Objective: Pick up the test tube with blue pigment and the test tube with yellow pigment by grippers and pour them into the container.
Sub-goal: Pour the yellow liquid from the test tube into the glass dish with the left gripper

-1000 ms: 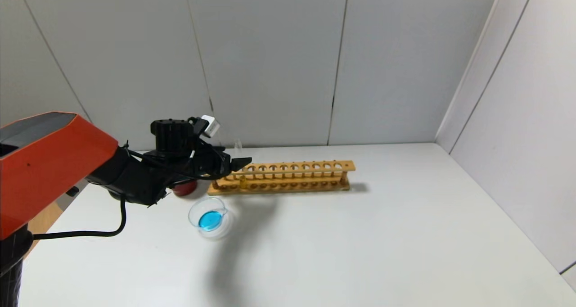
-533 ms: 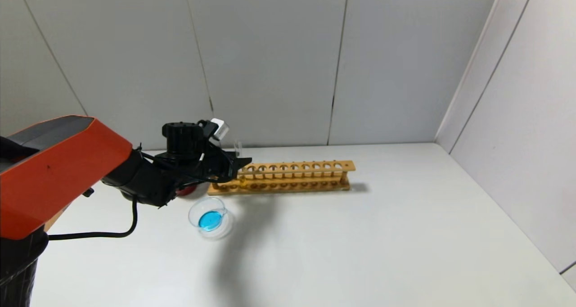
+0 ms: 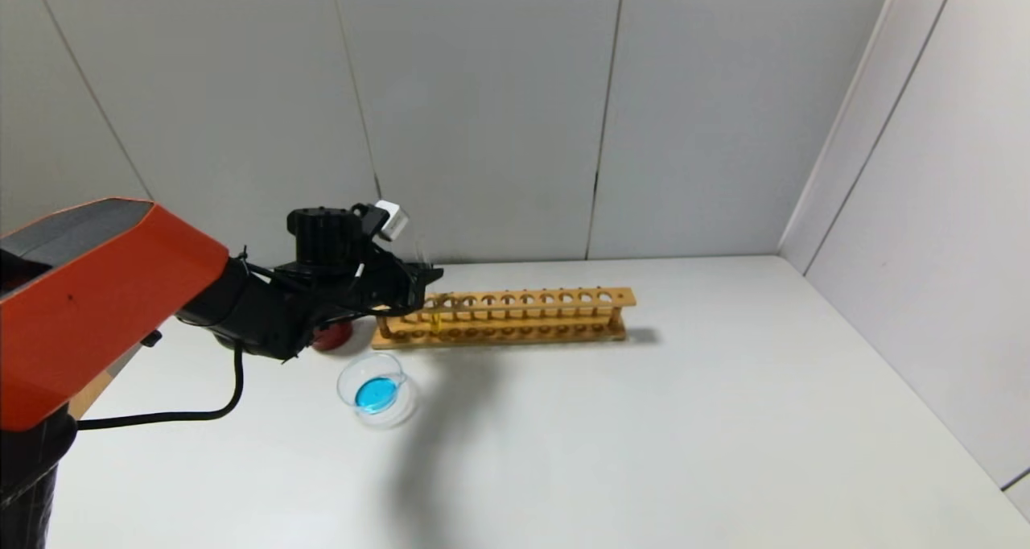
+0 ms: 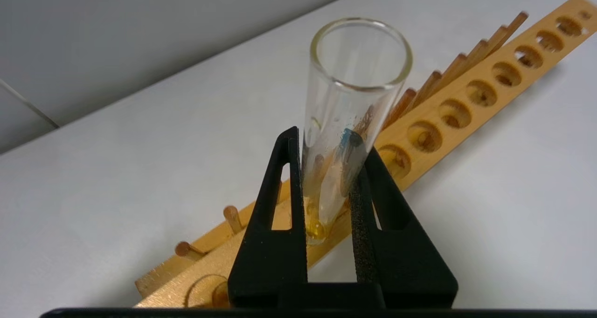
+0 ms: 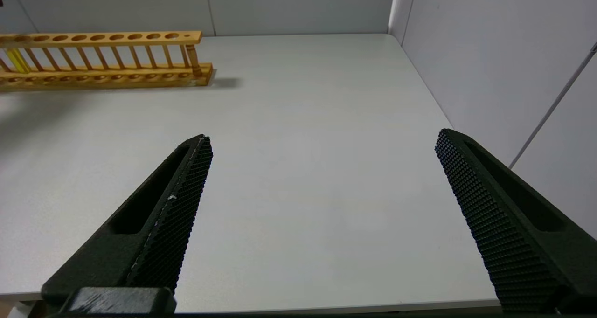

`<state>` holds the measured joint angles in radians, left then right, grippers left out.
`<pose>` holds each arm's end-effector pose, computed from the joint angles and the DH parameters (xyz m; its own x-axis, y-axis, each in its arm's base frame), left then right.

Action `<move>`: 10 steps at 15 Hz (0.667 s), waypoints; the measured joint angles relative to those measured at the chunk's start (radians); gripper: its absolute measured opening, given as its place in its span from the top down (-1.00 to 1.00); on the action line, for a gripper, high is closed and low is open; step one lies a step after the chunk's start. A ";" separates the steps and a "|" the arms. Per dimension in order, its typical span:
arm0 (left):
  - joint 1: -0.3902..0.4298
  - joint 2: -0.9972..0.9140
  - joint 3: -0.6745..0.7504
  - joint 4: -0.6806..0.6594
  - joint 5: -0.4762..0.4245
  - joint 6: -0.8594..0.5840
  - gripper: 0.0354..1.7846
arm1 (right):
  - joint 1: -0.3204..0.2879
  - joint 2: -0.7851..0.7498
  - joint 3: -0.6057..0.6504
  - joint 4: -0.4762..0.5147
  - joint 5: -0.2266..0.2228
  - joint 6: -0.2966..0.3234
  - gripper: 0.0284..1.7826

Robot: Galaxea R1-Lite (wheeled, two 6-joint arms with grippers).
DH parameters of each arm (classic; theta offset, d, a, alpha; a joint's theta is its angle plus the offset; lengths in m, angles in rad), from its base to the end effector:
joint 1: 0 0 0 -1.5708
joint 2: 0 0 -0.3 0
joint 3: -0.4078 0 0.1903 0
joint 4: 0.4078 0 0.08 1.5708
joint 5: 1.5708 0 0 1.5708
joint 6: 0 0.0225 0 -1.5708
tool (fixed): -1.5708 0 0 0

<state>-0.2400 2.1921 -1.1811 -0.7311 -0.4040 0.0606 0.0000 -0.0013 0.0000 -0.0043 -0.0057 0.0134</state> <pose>0.4137 -0.1104 0.1082 0.7649 -0.5919 -0.2540 0.6007 0.7979 -0.0502 -0.0229 -0.0001 0.0759 1.0000 -0.0057 0.0056 0.0056 0.9999 0.0134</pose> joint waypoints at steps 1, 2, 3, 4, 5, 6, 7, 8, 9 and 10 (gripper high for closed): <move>0.000 -0.018 -0.029 0.039 0.001 0.000 0.68 | 0.000 0.000 0.000 0.000 0.000 0.000 -0.96; 0.000 -0.037 -0.070 0.085 0.005 0.001 0.68 | 0.000 0.000 0.000 0.000 0.000 0.000 -0.96; 0.000 -0.061 -0.125 0.143 0.015 0.001 0.68 | 0.000 0.000 0.000 0.000 0.000 0.000 -0.96; 0.000 -0.085 -0.183 0.202 0.027 0.004 0.68 | 0.000 0.000 0.000 0.000 0.000 0.000 -0.96; 0.001 -0.113 -0.240 0.269 0.041 0.016 0.68 | 0.000 0.000 0.000 0.000 0.000 0.000 -0.96; 0.006 -0.144 -0.293 0.343 0.057 0.046 0.68 | 0.000 0.000 0.000 0.000 0.000 0.000 -0.96; 0.014 -0.174 -0.328 0.405 0.073 0.086 0.68 | 0.000 0.000 0.000 0.000 0.000 0.000 -0.96; 0.025 -0.205 -0.345 0.456 0.087 0.129 0.68 | 0.000 0.000 0.000 0.000 0.000 0.000 -0.96; 0.037 -0.243 -0.347 0.513 0.097 0.181 0.68 | 0.000 0.000 0.000 0.000 0.000 0.000 -0.96; 0.051 -0.284 -0.335 0.576 0.101 0.234 0.68 | 0.000 0.000 0.000 0.000 0.000 0.000 -0.96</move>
<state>-0.1894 1.9079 -1.5157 -0.1549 -0.3026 0.2947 0.0000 -0.0013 0.0000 -0.0043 -0.0057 0.0134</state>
